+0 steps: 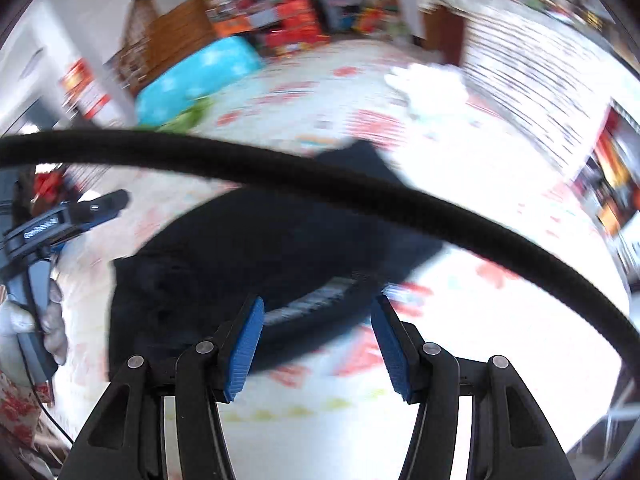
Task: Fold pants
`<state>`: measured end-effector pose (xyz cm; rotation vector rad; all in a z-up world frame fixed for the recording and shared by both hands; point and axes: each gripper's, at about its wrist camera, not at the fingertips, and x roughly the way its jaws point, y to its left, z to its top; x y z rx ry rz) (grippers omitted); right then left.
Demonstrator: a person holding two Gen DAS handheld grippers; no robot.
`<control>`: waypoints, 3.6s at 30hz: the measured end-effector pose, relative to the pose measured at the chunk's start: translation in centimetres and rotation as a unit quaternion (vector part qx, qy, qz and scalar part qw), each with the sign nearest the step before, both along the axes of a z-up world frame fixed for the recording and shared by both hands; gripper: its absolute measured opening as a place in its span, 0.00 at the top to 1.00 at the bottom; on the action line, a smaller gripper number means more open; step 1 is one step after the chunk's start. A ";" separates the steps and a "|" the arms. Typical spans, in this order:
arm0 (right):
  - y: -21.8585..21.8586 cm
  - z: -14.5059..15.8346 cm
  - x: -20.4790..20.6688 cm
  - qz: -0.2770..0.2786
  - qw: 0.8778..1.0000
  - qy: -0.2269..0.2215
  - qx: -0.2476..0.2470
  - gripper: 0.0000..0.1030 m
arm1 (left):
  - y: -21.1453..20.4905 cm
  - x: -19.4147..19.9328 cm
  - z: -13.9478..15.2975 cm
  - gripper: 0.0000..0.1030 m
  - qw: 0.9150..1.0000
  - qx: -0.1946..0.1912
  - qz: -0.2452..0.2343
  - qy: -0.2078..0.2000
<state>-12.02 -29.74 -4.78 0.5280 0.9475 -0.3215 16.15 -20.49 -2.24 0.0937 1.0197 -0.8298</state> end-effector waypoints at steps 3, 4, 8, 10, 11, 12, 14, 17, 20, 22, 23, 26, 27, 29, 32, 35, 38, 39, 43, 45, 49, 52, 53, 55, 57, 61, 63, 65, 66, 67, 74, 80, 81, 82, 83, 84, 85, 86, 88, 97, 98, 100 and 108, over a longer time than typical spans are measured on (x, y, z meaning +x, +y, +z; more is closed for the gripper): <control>-3.6 -1.0 -2.6 -0.036 0.999 -0.007 0.025 0.41 | -4.3 -0.4 -0.2 0.35 1.000 0.013 -0.021 0.001; -4.8 -1.5 -3.1 -0.044 0.998 -0.010 0.037 0.41 | -5.8 -0.5 -0.3 0.35 0.999 0.017 -0.028 0.001; -7.5 -2.5 -4.3 -0.046 0.996 -0.026 0.074 0.41 | -12.0 -0.9 -1.3 0.35 0.998 0.025 -0.061 0.019; -8.3 -3.0 -4.2 -0.036 0.994 -0.035 0.097 0.41 | -14.6 -0.9 -2.0 0.35 0.997 0.025 -0.071 0.034; -8.5 -3.1 -3.9 -0.030 0.993 -0.038 0.105 0.41 | -16.0 -1.0 -2.4 0.35 0.996 0.024 -0.079 0.043; -7.7 -3.1 -3.4 -0.024 0.993 -0.041 0.112 0.41 | -17.0 -1.0 -2.8 0.35 0.995 0.024 -0.085 0.051; -8.1 -3.7 -2.4 -0.009 0.991 -0.047 0.125 0.40 | -19.2 -1.0 -3.4 0.35 0.993 0.025 -0.097 0.062; -8.4 -4.1 -1.4 0.012 0.989 -0.054 0.135 0.39 | -21.9 -1.1 -4.3 0.35 0.990 0.034 -0.117 0.074; -8.7 -4.5 -0.4 0.024 0.988 -0.055 0.141 0.35 | -23.7 -1.2 -5.1 0.35 0.988 0.049 -0.125 0.080; -8.8 -4.7 0.1 0.029 0.987 -0.060 0.146 0.33 | -24.4 -1.2 -5.8 0.35 0.987 0.062 -0.126 0.080; -8.7 -4.7 0.3 0.033 0.987 -0.063 0.146 0.33 | -24.5 -1.2 -6.1 0.35 0.986 0.066 -0.127 0.082; -8.6 -4.6 1.1 0.042 0.986 -0.068 0.145 0.29 | -25.2 -1.3 -7.0 0.35 0.984 0.085 -0.132 0.083; -8.5 -4.6 1.3 0.044 0.986 -0.072 0.145 0.27 | -25.3 -1.4 -7.3 0.35 0.983 0.089 -0.135 0.084; -8.3 -4.6 1.9 0.049 0.985 -0.079 0.143 0.20 | -25.6 -1.8 -7.6 0.34 0.983 0.097 -0.140 0.073; -7.2 -4.4 2.4 0.058 0.987 -0.084 0.126 0.13 | -26.0 -2.0 -7.5 0.31 0.982 0.100 -0.147 0.070; -6.7 -4.5 2.5 0.066 0.988 -0.084 0.111 0.12 | -26.2 -2.0 -7.5 0.30 0.982 0.096 -0.148 0.070; -6.8 -4.5 2.4 0.063 0.986 -0.090 0.123 0.12 | -26.3 -2.1 -7.5 0.30 0.982 0.099 -0.147 0.066; -6.9 -4.5 2.5 0.062 0.986 -0.090 0.126 0.12 | -26.3 -2.2 -7.5 0.30 0.982 0.101 -0.148 0.063; -7.1 -4.7 2.3 0.063 0.987 -0.089 0.119 0.12 | -26.6 -3.0 -7.6 0.40 0.979 0.130 -0.153 0.035; -7.2 -4.7 2.1 0.065 0.988 -0.087 0.113 0.12 | -26.6 -3.2 -7.5 0.53 0.977 0.148 -0.150 0.015; -6.8 -4.7 2.2 0.067 0.989 -0.081 0.103 0.13 | -25.7 -2.7 -7.3 0.67 0.979 0.151 -0.139 0.012; -6.6 -4.5 2.1 0.068 0.990 -0.075 0.096 0.13 | -25.6 -3.0 -6.9 0.70 0.978 0.153 -0.141 0.000; -6.5 -4.5 2.2 0.069 0.991 -0.073 0.094 0.13 | -25.7 -3.2 -6.8 0.70 0.978 0.156 -0.141 -0.004; -6.3 -4.5 2.2 0.071 0.991 -0.071 0.093 0.13 | -25.9 -3.4 -6.8 0.70 0.977 0.160 -0.141 -0.010; -6.0 -4.4 2.2 0.072 0.991 -0.070 0.091 0.14 | -25.9 -3.4 -6.9 0.70 0.977 0.163 -0.139 -0.012; -5.9 -4.5 2.7 0.076 0.991 -0.063 0.085 0.33 | -26.0 -3.5 -7.0 0.70 0.977 0.163 -0.138 -0.014; -6.0 -4.6 2.9 0.080 0.991 -0.060 0.089 0.47 | -26.1 -3.6 -7.0 0.70 0.976 0.165 -0.139 -0.017; -6.4 -4.9 3.0 0.077 0.990 -0.060 0.101 0.57 | -26.3 -3.7 -7.0 0.71 0.976 0.168 -0.138 -0.022; -6.7 -5.0 3.0 0.076 0.989 -0.061 0.109 0.60 | -26.3 -3.7 -6.9 0.71 0.976 0.169 -0.138 -0.025; -7.0 -5.1 2.9 0.075 0.988 -0.062 0.119 0.63 | -26.3 -3.8 -6.8 0.72 0.975 0.170 -0.138 -0.026; -7.4 -4.9 2.7 0.079 0.986 -0.067 0.127 0.69 | -26.1 -4.3 -6.0 0.73 0.976 0.171 -0.133 -0.040; -7.7 -4.5 2.4 0.085 0.985 -0.070 0.129 0.70 | -25.7 -4.9 -5.4 0.74 0.975 0.171 -0.131 -0.050; -7.7 -4.5 2.4 0.086 0.985 -0.070 0.129 0.70 | -25.8 -5.0 -5.3 0.74 0.975 0.170 -0.131 -0.050; -7.7 -4.4 2.3 0.087 0.985 -0.071 0.129 0.70 | -25.7 -5.1 -5.2 0.74 0.976 0.169 -0.130 -0.051; -7.7 -4.3 2.2 0.087 0.985 -0.072 0.129 0.70 | -25.6 -5.1 -5.1 0.74 0.976 0.169 -0.129 -0.052; -7.8 -4.2 2.1 0.087 0.985 -0.074 0.130 0.70 | -25.6 -5.1 -5.0 0.74 0.976 0.168 -0.128 -0.053; -7.8 -4.1 2.1 0.088 0.985 -0.075 0.130 0.70 | -25.5 -5.2 -4.8 0.74 0.976 0.168 -0.128 -0.054; -7.9 -4.0 2.0 0.089 0.985 -0.075 0.130 0.70 | -25.4 -5.2 -4.6 0.74 0.976 0.166 -0.127 -0.055; -7.9 -3.9 1.8 0.091 0.984 -0.077 0.129 0.71 | -25.2 -5.3 -4.4 0.74 0.977 0.164 -0.125 -0.056; -7.9 -3.5 1.4 0.097 0.984 -0.084 0.127 0.71 | -23.9 -5.1 -3.0 0.74 0.982 0.144 -0.111 -0.050; -7.9 -3.3 1.4 0.098 0.983 -0.086 0.125 0.71 | -23.6 -5.1 -2.8 0.74 0.983 0.140 -0.110 -0.049; -7.8 -2.8 1.5 0.100 0.983 -0.089 0.122 0.72 | -23.0 -5.0 -2.3 0.75 0.985 0.130 -0.105 -0.047; -5.8 -1.2 1.1 0.093 0.986 -0.097 0.094 0.73 | -19.8 -4.7 -0.6 0.75 0.989 0.088 -0.109 -0.038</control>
